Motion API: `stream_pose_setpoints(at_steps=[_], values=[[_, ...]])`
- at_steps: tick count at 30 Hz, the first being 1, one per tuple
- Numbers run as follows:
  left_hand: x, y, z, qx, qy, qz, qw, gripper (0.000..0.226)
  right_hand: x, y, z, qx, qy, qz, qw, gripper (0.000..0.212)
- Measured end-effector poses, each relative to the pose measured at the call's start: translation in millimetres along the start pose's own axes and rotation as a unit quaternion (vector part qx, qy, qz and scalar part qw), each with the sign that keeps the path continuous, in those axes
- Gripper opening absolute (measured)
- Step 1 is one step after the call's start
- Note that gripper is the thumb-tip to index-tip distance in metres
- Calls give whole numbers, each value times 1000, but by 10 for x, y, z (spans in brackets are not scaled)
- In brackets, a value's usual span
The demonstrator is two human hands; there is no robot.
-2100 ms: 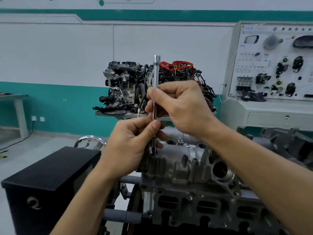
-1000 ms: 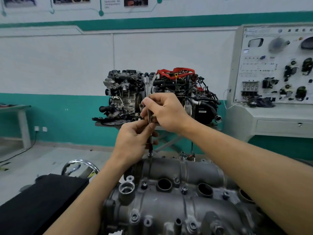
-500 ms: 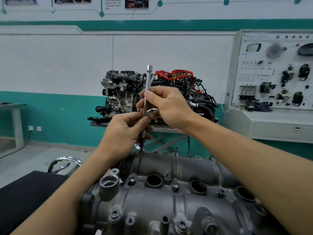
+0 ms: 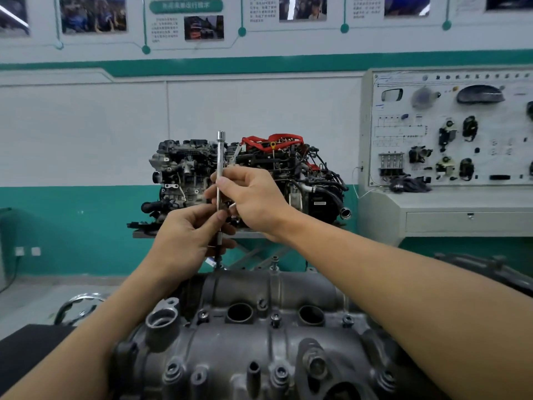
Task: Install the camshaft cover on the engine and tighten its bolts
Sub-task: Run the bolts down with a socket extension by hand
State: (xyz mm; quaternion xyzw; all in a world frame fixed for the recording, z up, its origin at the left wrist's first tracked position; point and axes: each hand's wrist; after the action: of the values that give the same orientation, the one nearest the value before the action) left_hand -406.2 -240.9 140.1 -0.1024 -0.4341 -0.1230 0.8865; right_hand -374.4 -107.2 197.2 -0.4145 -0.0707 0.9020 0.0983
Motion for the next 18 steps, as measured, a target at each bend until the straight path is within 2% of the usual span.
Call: stream_pose_setpoints(at_steps=[10,15,18], values=[[-5,-20,-19,25,1,-20,999,12,-23,24,-29,17,-6,1,1000,10],[22,-40,-47,52,10,-63,997,38,-24,41,-22,29,-8,-16,999,16],[23,-39,-53,34,24,-25,999,22,-36,32,-22,44,-10,-24,999,13]])
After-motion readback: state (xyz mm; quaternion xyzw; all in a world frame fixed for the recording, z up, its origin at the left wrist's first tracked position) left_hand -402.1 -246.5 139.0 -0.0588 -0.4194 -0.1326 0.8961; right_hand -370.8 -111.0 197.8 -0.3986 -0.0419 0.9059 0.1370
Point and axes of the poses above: each hand's wrist, its own z-axis towards the middle knuckle, its own y-axis out of the palm, x = y × z, and after that the axes turned 2 degrees about -z, right-handed
